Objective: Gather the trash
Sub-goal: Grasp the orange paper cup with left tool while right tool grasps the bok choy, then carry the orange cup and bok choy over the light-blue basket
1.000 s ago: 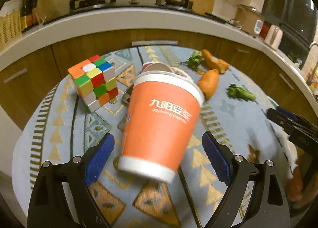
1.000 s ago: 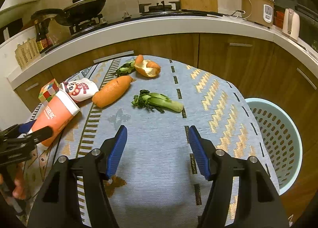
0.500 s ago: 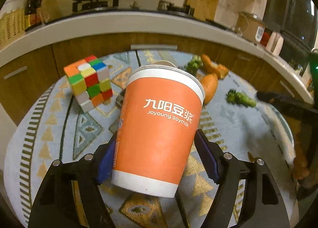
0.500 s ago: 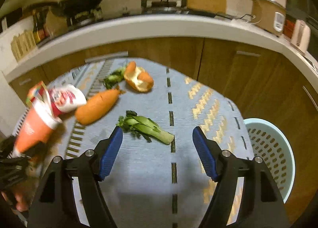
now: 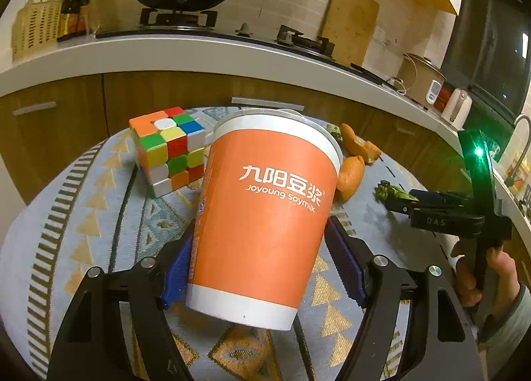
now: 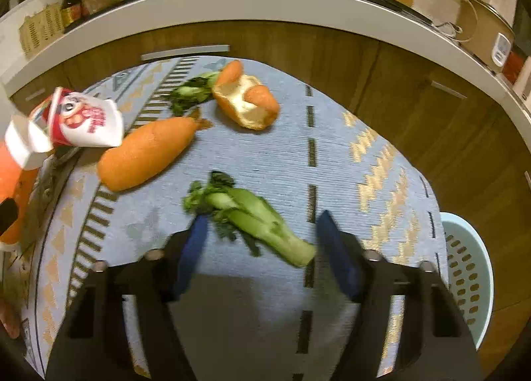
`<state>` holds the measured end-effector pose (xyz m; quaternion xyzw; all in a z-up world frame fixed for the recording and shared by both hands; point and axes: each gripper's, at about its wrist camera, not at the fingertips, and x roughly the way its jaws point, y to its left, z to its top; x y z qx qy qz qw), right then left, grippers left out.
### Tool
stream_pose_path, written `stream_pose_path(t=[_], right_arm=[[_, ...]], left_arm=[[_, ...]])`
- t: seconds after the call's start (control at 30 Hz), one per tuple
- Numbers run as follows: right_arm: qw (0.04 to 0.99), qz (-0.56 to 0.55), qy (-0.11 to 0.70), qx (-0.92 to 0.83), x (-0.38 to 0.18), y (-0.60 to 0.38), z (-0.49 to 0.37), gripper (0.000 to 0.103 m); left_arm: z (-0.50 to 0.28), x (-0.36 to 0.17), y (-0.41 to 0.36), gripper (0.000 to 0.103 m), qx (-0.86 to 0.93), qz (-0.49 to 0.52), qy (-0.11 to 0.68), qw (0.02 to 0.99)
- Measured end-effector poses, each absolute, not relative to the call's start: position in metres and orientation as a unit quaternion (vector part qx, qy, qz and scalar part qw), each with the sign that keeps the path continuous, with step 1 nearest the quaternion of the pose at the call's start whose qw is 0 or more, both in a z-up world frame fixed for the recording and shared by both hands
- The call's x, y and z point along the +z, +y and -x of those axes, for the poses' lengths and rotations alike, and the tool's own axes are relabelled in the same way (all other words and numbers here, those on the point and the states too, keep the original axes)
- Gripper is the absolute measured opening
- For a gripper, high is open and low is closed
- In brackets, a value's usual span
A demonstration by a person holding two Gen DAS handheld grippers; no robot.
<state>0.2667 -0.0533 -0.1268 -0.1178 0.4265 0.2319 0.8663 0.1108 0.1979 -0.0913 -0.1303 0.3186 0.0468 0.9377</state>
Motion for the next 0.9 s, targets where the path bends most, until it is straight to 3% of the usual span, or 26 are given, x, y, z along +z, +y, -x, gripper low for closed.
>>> stream_pose_path(t=[0.1,0.17,0.53,0.9], right_arm=[[0.868,0.129,0.415,0.239,-0.124,-0.05,-0.258,0.018],[0.871,0.138,0.407,0.239,-0.123,-0.048,-0.252,0.012],[0.899,0.052,0.361,0.244,-0.083,-0.086,-0.221,0.011],[0.922,0.016,0.314,0.225,-0.032,-0.138,-0.193,0.011]], left_arm=[[-0.11,-0.09,0.197,0.072,0.049,0.127,0.315,0.939],[-0.108,-0.089,0.197,0.072,0.049,0.127,0.31,0.941],[-0.089,-0.06,0.191,0.072,0.02,0.151,0.278,0.949],[-0.096,-0.019,0.136,0.072,-0.028,0.114,0.247,0.962]])
